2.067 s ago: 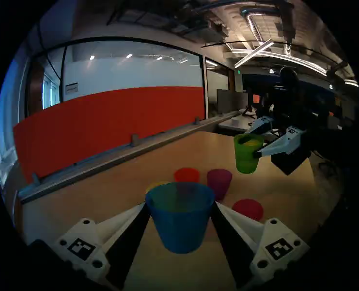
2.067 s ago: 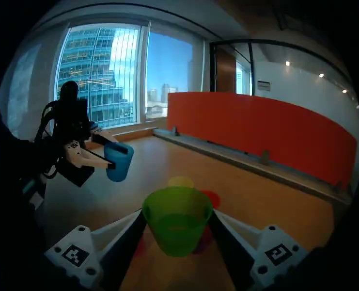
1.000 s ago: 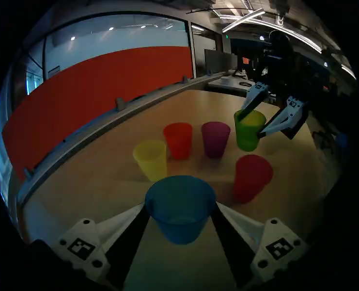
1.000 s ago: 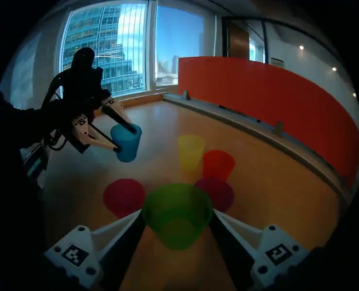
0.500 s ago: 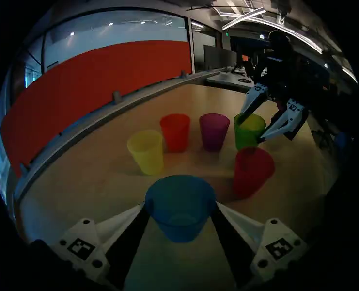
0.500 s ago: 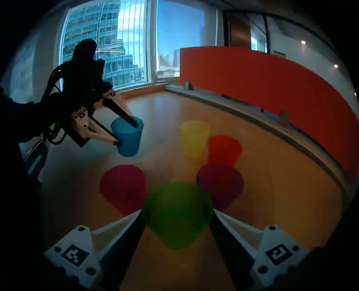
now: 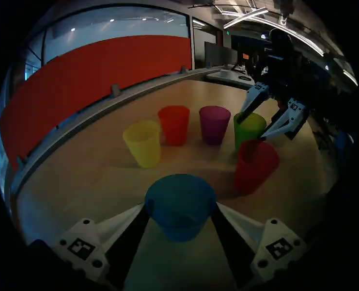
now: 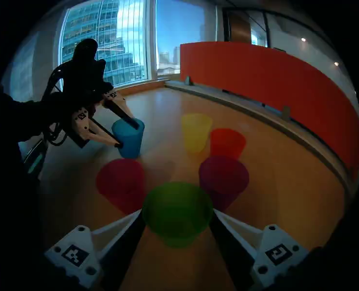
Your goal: Pour water
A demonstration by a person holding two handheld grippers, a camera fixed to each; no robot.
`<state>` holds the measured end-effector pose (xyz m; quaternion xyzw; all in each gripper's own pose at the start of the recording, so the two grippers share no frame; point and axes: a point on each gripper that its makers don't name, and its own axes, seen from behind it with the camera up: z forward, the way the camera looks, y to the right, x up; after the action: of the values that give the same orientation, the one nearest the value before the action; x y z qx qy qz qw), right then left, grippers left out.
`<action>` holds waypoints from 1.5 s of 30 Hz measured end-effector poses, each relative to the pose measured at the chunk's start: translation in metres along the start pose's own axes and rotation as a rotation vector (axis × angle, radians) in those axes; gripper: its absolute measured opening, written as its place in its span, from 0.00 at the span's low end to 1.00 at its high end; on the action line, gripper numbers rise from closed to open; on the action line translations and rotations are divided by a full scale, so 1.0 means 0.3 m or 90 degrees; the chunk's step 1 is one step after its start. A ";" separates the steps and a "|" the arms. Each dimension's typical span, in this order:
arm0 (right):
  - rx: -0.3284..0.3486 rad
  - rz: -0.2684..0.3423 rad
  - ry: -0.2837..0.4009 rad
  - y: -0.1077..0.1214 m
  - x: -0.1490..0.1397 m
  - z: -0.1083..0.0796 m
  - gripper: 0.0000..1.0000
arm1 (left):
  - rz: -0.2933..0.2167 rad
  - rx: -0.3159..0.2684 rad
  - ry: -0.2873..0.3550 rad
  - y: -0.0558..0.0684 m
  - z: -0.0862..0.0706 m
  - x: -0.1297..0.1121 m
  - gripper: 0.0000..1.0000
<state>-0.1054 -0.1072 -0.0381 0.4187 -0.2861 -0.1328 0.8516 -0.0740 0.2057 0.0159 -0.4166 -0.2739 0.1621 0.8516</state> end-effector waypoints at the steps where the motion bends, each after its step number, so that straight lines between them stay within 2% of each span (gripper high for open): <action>1: 0.000 0.000 0.000 0.000 -0.001 0.000 0.91 | -0.001 0.000 0.000 0.001 0.002 -0.002 0.86; 18: -0.008 -0.003 0.001 0.008 0.000 -0.001 0.91 | 0.007 0.004 -0.006 0.006 -0.011 -0.040 0.86; 23: -0.008 -0.003 0.002 0.005 0.003 0.000 0.91 | 0.020 0.006 -0.017 0.006 -0.001 -0.048 0.86; 30: -0.008 -0.003 0.004 0.005 0.004 0.002 0.91 | 0.044 0.016 -0.037 0.000 0.015 -0.069 0.93; 45: -0.006 0.011 0.011 0.009 -0.011 0.015 0.91 | 0.028 0.016 -0.041 -0.001 -0.005 -0.078 0.93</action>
<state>-0.1107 -0.1068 -0.0351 0.4131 -0.2816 -0.1236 0.8572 -0.0919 0.1928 0.0078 -0.4060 -0.2896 0.1973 0.8440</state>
